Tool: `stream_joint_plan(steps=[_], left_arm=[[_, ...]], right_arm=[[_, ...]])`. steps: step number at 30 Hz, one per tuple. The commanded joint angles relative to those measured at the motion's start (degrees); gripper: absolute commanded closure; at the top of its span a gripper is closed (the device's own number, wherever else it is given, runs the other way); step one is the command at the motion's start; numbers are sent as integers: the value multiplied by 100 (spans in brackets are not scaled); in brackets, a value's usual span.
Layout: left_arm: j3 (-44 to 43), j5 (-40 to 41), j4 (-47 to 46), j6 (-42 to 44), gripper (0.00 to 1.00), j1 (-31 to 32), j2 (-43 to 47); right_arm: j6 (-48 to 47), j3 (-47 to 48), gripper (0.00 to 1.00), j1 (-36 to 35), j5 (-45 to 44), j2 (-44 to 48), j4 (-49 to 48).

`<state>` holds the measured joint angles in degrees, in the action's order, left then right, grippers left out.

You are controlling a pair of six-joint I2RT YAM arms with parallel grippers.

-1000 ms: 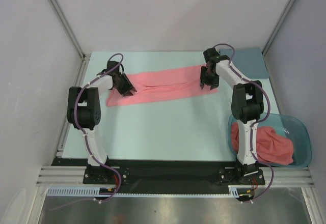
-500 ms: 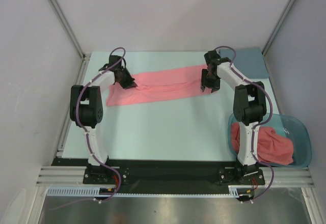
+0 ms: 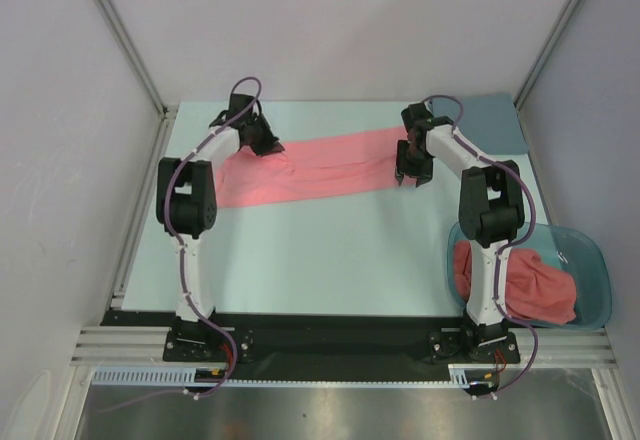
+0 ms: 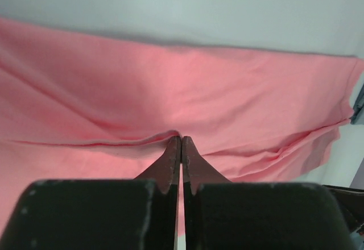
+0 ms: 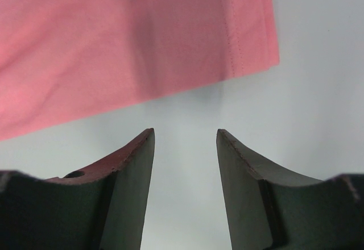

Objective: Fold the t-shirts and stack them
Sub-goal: Fold the tshirt

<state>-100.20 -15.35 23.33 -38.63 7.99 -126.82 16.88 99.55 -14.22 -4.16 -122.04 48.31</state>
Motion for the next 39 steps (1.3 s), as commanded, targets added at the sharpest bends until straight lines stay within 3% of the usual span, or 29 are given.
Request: stream_joint_plan(steps=[1,5,10,12,16,20,29,39], left_arm=[[-482,-205,-259,-91,100,36,-210],[-789,-231,-364,-215,93,71,-439],[-1448,-329,-216,-84,74,168,-834],[-2080,-406,12,-13,67,212,-1124],[-2469,-276,478,302,63,203,-986],[-1252,278,366,620,54,2,68],[1245,226,523,1296,48,-1079,1949],[2558,155,620,1508,53,-1809,2470]], right_arm=[[52,-67,47,-37,-102,383,29],[43,-111,47,-72,-137,409,64],[60,-120,47,-90,-111,409,90],[52,-120,47,-107,-111,418,90],[26,-41,47,-134,-102,435,117],[-1,-67,47,-125,-102,532,108],[8,-418,47,-230,205,725,-164],[-54,-515,47,-310,355,831,-217]])
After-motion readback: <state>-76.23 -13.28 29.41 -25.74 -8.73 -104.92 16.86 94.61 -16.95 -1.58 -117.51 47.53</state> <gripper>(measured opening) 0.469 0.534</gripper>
